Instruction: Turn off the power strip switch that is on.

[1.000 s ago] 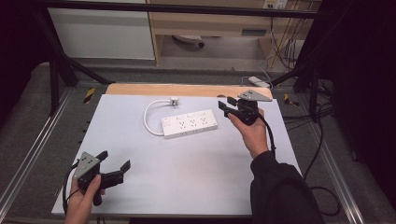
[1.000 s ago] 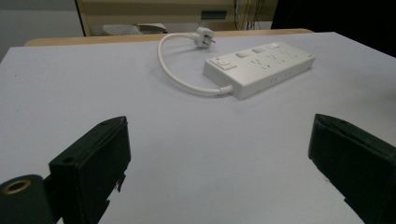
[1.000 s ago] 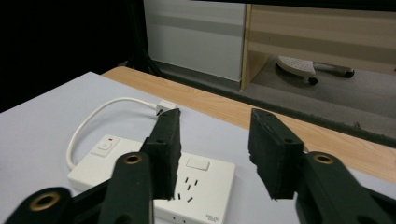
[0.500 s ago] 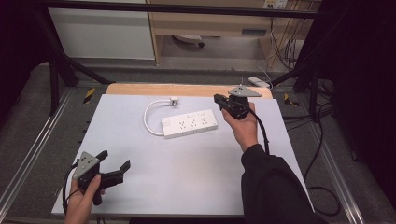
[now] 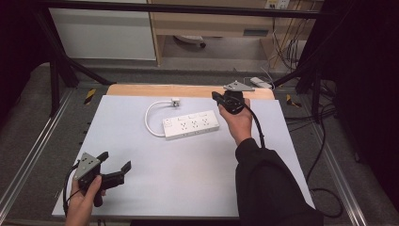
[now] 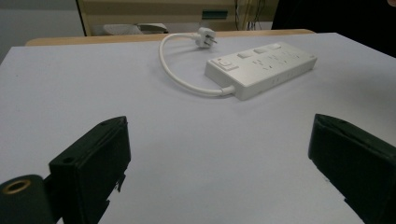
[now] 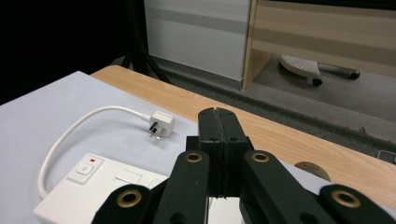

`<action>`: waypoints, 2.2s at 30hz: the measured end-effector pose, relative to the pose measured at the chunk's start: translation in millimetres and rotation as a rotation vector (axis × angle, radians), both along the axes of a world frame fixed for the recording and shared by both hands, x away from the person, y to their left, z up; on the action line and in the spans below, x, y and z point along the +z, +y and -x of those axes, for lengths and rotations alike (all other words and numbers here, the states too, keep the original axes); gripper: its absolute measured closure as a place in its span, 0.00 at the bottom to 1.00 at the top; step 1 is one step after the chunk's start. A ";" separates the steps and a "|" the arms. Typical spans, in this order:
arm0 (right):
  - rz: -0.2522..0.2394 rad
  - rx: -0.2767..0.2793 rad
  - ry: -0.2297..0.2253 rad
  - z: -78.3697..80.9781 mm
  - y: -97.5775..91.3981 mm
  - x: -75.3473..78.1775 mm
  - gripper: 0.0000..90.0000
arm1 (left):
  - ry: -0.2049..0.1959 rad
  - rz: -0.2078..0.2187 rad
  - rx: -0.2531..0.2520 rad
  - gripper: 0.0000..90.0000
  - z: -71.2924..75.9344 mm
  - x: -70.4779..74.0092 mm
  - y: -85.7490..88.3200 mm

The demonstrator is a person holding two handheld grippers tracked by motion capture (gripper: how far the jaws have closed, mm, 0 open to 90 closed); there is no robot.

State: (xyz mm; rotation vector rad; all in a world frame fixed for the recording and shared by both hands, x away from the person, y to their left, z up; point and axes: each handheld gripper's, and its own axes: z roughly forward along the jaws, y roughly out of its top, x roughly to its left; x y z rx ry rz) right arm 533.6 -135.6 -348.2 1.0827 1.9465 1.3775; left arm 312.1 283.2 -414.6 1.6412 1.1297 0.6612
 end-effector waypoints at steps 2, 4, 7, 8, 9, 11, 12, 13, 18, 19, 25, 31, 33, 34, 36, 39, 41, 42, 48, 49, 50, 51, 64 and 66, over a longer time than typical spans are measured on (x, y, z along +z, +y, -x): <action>0.001 -0.001 0.012 -4.2 1.7 -2.4 1.00 | 0.000 0.001 0.000 0.06 -0.2 0.1 0.4; 0.009 0.000 0.021 -7.7 3.7 -4.4 1.00 | 0.000 0.005 0.006 0.06 -0.8 -0.2 1.1; 0.017 -0.007 0.032 -12.3 6.0 -8.7 1.00 | 0.005 0.006 0.007 0.06 -1.2 0.1 1.2; 0.021 -0.009 0.038 -13.6 6.4 -10.4 1.00 | 0.005 0.006 0.007 0.06 -1.2 0.1 1.2; 0.020 -0.013 0.041 -14.8 7.0 -12.4 1.00 | 0.000 0.009 0.004 0.06 -1.1 0.3 1.0; 0.026 -0.015 0.051 -16.8 8.1 -16.0 1.00 | -0.003 0.009 0.004 0.06 -1.2 0.4 0.9; 0.026 -0.015 0.051 -16.8 8.1 -16.0 1.00 | 0.000 0.010 0.004 0.06 -1.3 0.4 0.7; 0.027 -0.019 0.057 -18.7 9.0 -18.9 1.00 | 0.002 0.009 0.003 0.06 -1.4 0.3 0.6; 0.031 -0.029 0.071 -23.5 10.8 -25.0 1.00 | 0.004 0.005 0.005 0.06 -1.7 0.1 -0.1; 0.031 -0.029 0.071 -23.5 10.8 -25.0 1.00 | 0.004 0.005 0.005 0.06 -1.7 0.1 -0.1; 0.038 -0.042 0.094 -28.9 11.0 -35.0 1.00 | 0.010 0.003 0.005 0.06 -2.1 -0.4 -0.3; 0.041 -0.045 0.105 -32.1 13.7 -41.2 1.00 | 0.011 -0.003 -0.001 0.06 -2.3 -0.4 -1.0; 0.041 -0.049 0.109 -32.9 14.6 -43.2 1.00 | 0.011 -0.005 -0.001 0.06 -2.4 -0.5 -1.1; 0.043 -0.047 0.110 -33.3 14.8 -44.2 1.00 | 0.011 -0.004 -0.001 0.06 -2.3 -0.4 -1.3; 0.044 -0.049 0.117 -33.8 15.9 -45.9 1.00 | 0.010 -0.005 -0.003 0.06 -2.3 -0.4 -1.3; 0.045 -0.048 0.120 -34.6 17.7 -48.3 1.00 | 0.009 -0.007 -0.002 0.06 -2.4 -0.3 -1.8; 0.049 -0.046 0.120 -35.1 18.5 -49.7 1.00 | 0.009 -0.008 -0.003 0.06 -2.4 -0.4 -2.3; 0.050 -0.045 0.122 -35.1 19.0 -50.4 1.00 | 0.009 -0.012 -0.005 0.06 -2.4 -0.3 -2.3; 0.059 -0.046 0.131 -35.7 21.4 -54.5 1.00 | 0.009 -0.014 -0.007 0.06 -2.6 -0.5 -2.6; 0.058 -0.047 0.136 -36.1 22.5 -56.3 1.00 | 0.010 -0.015 -0.008 0.06 -2.6 -0.5 -2.6; 0.056 -0.049 0.138 -36.2 23.0 -57.0 1.00 | 0.009 -0.015 -0.008 0.06 -2.6 -0.5 -2.7; 0.057 -0.047 0.138 -36.1 23.6 -57.7 1.00 | 0.009 -0.015 -0.008 0.06 -2.6 -0.5 -2.8; 0.081 -0.043 0.152 -36.0 26.7 -66.2 1.00 | 0.010 -0.017 -0.013 0.06 -2.6 -0.7 -3.4; 0.083 -0.042 0.157 -35.9 27.4 -67.9 1.00 | 0.010 -0.017 -0.013 0.06 -2.5 -0.7 -3.5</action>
